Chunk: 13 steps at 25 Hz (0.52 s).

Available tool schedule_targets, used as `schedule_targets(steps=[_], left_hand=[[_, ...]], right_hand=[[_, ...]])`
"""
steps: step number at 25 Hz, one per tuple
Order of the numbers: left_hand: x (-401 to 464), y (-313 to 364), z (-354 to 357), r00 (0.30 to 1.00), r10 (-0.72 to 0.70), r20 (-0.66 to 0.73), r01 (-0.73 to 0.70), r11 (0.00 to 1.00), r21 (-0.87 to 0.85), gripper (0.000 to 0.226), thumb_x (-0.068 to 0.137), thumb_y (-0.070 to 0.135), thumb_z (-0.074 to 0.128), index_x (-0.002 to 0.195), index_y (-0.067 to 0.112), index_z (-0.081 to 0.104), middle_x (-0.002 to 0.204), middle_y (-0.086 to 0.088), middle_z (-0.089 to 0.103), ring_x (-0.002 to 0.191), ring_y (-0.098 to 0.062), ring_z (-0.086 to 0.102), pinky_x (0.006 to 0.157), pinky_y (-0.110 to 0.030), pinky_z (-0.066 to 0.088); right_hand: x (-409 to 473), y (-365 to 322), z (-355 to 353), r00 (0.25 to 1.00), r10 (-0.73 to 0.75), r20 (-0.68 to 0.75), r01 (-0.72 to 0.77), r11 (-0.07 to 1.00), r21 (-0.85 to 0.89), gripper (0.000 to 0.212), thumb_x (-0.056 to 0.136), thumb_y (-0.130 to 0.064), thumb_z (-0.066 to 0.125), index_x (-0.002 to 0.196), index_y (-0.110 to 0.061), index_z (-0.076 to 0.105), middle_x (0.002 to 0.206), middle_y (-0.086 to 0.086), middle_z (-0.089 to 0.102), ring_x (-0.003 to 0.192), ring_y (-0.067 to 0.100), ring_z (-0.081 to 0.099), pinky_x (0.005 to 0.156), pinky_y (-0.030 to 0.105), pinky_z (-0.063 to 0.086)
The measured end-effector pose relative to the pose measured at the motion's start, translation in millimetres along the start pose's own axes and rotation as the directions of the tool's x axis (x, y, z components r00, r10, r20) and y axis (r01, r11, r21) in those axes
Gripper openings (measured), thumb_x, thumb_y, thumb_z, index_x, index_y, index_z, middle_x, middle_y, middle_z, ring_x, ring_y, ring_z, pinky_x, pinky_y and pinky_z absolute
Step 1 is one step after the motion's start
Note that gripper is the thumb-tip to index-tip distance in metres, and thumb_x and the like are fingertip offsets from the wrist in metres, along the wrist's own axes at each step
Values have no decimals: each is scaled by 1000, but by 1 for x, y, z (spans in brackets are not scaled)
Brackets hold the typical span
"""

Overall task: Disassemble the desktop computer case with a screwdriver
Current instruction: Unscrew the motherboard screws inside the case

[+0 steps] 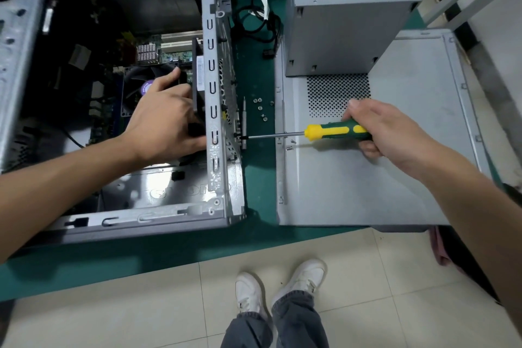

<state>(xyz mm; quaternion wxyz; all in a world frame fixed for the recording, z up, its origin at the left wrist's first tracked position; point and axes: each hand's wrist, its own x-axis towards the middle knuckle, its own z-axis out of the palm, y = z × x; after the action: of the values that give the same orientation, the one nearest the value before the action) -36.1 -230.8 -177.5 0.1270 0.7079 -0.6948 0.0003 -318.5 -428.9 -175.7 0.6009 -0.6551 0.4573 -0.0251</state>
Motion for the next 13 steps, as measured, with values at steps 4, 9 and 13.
schedule_targets(steps=[4, 9, 13], left_hand=[[0, 2, -2, 1000, -13, -5, 13, 1000, 18, 56, 80, 56, 44, 73, 10, 76, 76, -12, 70, 93, -37, 65, 108, -49, 29], [0, 2, -1, 999, 5, -39, -5, 1000, -6, 77, 93, 67, 29, 71, 9, 75, 74, -13, 68, 94, -37, 61, 106, -47, 30], [-1, 1, 1, 998, 28, -58, -28, 1000, 4, 60, 87, 55, 42, 67, 9, 74, 74, -11, 69, 95, -27, 54, 104, -53, 33]], right_hand=[[-2, 4, -5, 993, -94, 69, 54, 895, 443, 29, 86, 7, 57, 94, -21, 57, 96, 0, 57, 77, 14, 57, 64, 23, 47], [0, 1, -1, 999, -31, -8, 32, 998, 57, 23, 99, -37, 52, 95, -15, 56, 70, 0, 45, 54, 17, 40, 49, 28, 32], [1, -1, -6, 993, -109, 53, 74, 894, 441, 29, 89, 6, 54, 95, -22, 57, 96, 1, 56, 77, 13, 57, 65, 23, 49]])
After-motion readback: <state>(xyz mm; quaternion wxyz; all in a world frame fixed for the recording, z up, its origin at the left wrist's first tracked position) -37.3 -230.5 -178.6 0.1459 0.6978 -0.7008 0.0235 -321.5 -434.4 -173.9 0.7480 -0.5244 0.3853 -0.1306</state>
